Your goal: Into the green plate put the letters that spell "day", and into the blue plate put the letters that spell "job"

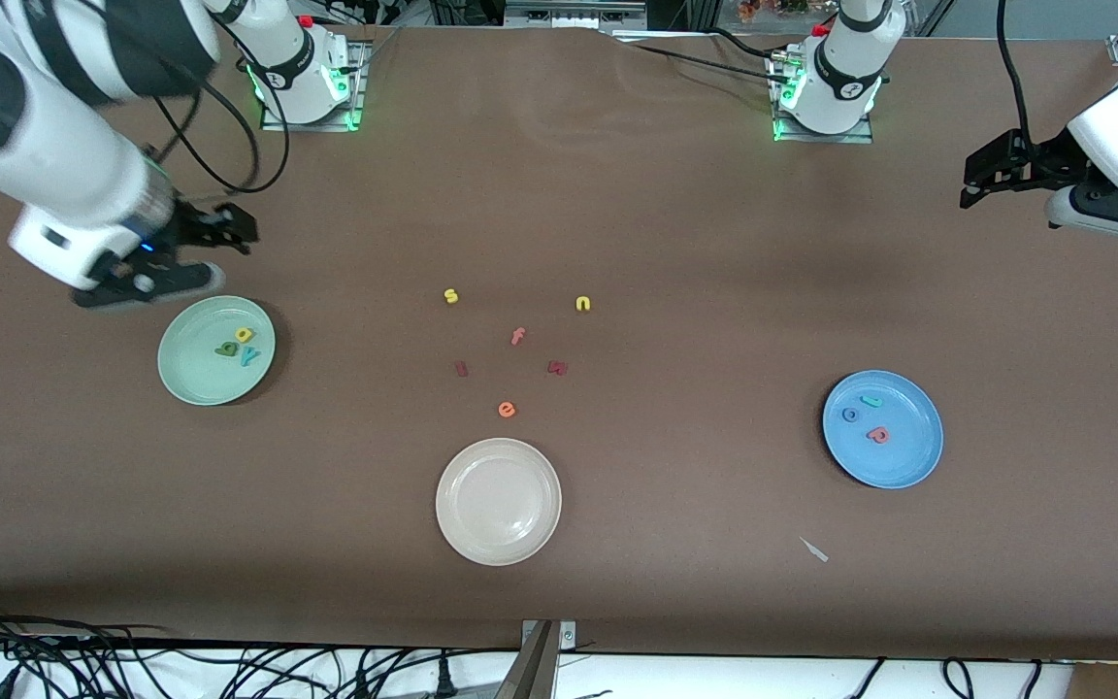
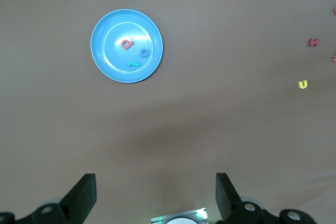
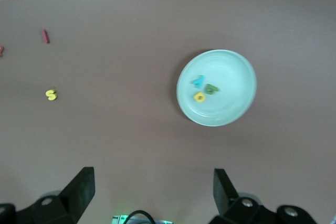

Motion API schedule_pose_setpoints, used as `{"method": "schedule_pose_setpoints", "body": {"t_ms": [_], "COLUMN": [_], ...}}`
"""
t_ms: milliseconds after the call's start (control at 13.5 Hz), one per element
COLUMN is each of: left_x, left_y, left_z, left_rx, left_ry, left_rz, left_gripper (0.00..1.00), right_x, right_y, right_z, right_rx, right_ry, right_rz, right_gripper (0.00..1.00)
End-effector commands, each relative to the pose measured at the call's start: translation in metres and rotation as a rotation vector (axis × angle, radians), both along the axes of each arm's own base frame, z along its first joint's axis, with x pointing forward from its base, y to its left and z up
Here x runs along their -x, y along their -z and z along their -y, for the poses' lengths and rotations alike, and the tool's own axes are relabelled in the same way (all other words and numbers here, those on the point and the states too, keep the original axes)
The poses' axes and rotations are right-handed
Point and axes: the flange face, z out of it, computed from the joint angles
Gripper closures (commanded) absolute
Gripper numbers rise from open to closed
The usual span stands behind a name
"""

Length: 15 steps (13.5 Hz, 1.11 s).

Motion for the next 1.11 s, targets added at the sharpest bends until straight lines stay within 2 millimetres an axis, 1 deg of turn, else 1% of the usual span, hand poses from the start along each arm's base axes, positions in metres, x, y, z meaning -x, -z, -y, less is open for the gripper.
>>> {"method": "schedule_pose_setpoints", "body": {"t_ms": [0, 74, 222, 371, 445, 741, 1038], "left_x": [-0.001, -0.001, -0.001, -0.001, -0.001, -0.001, -0.001], "left_y": [-0.006, -0.006, -0.006, -0.006, -0.006, -0.006, -0.006], "left_z": [-0.001, -0.001, -0.001, -0.001, -0.002, -0.001, 0.001], "left_rx": [0.008, 0.008, 0.008, 0.008, 0.007, 0.008, 0.009], "left_ry": [0.000, 0.000, 0.001, 0.001, 0.001, 0.001, 0.003], "left_rz": [-0.005, -0.005, -0.005, -0.005, -0.005, -0.005, -0.006], "left_gripper": [0.00, 0.00, 0.00, 0.00, 0.00, 0.00, 0.00], "right_x": [0.011, 0.009, 0.009, 0.005, 0.005, 0.002, 0.000], "right_y": [-0.028, -0.033, -0.033, -0.030, -0.030, -0.026, -0.020], "right_z": [0.041, 0.058, 0.064, 0.065, 0.074, 0.071, 0.073], "right_rx": [-0.019, -0.058, -0.087, -0.085, -0.083, -0.091, -0.083], "right_ry": [0.060, 0.105, 0.126, 0.120, 0.135, 0.120, 0.123], "right_rz": [-0.002, -0.002, -0.007, -0.006, -0.005, -0.011, -0.023], "right_gripper": [0.00, 0.00, 0.00, 0.00, 0.00, 0.00, 0.00]}}
